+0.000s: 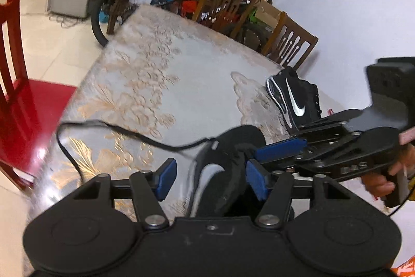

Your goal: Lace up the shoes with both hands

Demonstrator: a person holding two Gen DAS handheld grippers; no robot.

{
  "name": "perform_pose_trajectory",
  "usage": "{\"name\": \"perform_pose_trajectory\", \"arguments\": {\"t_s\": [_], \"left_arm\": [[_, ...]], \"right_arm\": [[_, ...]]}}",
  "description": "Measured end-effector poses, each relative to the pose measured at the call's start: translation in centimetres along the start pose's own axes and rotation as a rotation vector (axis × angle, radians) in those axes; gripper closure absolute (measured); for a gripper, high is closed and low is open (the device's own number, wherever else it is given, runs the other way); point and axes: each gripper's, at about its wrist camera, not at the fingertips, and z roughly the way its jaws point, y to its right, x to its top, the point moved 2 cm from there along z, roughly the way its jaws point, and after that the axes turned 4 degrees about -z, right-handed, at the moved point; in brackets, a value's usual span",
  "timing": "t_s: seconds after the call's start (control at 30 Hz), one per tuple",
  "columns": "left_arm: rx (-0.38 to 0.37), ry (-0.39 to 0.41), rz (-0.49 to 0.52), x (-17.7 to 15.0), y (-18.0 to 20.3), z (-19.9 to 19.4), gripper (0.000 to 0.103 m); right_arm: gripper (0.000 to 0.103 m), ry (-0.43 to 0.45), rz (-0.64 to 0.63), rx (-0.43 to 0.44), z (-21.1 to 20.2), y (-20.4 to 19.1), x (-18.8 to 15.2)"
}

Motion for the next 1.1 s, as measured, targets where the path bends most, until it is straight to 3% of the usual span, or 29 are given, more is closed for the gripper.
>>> {"name": "perform_pose_trajectory", "arguments": {"t_s": [0.1, 0.23, 0.3, 0.33, 0.4, 0.47, 0.57, 0.63, 0.7, 0.73, 0.77, 0.9, 1.0, 1.1], "left_arm": [[0.028, 0.005, 0.049, 0.0, -0.2, -0.2, 0.047], [0.073, -0.002, 0.113, -0.6, -0.3, -0.3, 0.047], [0.058, -0.009, 0.117, -0.9, -0.4, -0.2, 0.047], [0.049, -0.01, 0.119, -1.0, -0.4, -0.1, 0.047], [0.038, -0.007, 0.127, -0.9, -0.4, 0.2, 0.048], [0.017, 0.001, 0.151, -0.4, 0.0, 0.5, 0.049], [-0.039, 0.025, 0.195, 0.6, 1.1, 0.8, 0.049], [-0.093, 0.057, 0.239, 1.5, 2.3, 0.8, 0.049], [-0.149, 0.09, 0.277, 2.6, 3.5, 0.8, 0.07], [-0.173, 0.097, 0.289, 3.2, 4.1, 0.8, 0.097], [-0.198, 0.103, 0.3, 3.8, 4.6, 0.7, 0.102], [-0.224, 0.192, 0.409, 5.9, 7.2, -1.6, 0.102], [-0.243, 0.258, 0.419, 8.2, 8.2, -4.5, 0.102], [-0.225, 0.338, 0.452, 10.2, 9.6, -7.8, 0.102]], "right_arm": [[0.066, 0.031, -0.049, -0.024, -0.4, -0.7, 0.8], [0.069, -0.047, -0.135, -0.058, 2.9, -2.0, 2.5], [0.081, -0.124, -0.165, -0.085, 5.1, -1.9, 2.6], [0.097, -0.148, -0.159, -0.088, 5.8, -1.7, 2.6], [0.1, -0.132, -0.062, -0.033, 5.9, -0.7, 2.9], [0.1, -0.049, 0.041, 0.007, 4.4, 0.2, 3.3], [0.1, 0.141, 0.252, 0.177, 0.8, 1.8, 3.6], [0.1, 0.252, 0.319, 0.252, -1.3, 2.1, 3.5], [0.1, 0.344, 0.357, 0.298, -3.1, 2.2, 3.3], [0.1, 0.365, 0.365, 0.303, -3.4, 2.0, 3.1], [0.1, 0.38, 0.375, 0.311, -3.6, 1.9, 3.0], [0.1, 0.484, 0.415, 0.36, -5.1, 1.3, 2.9], [0.1, 0.571, 0.413, 0.422, -7.1, 0.6, 4.4], [0.1, 0.65, 0.33, 0.438, -9.5, -1.0, 6.7]]}}
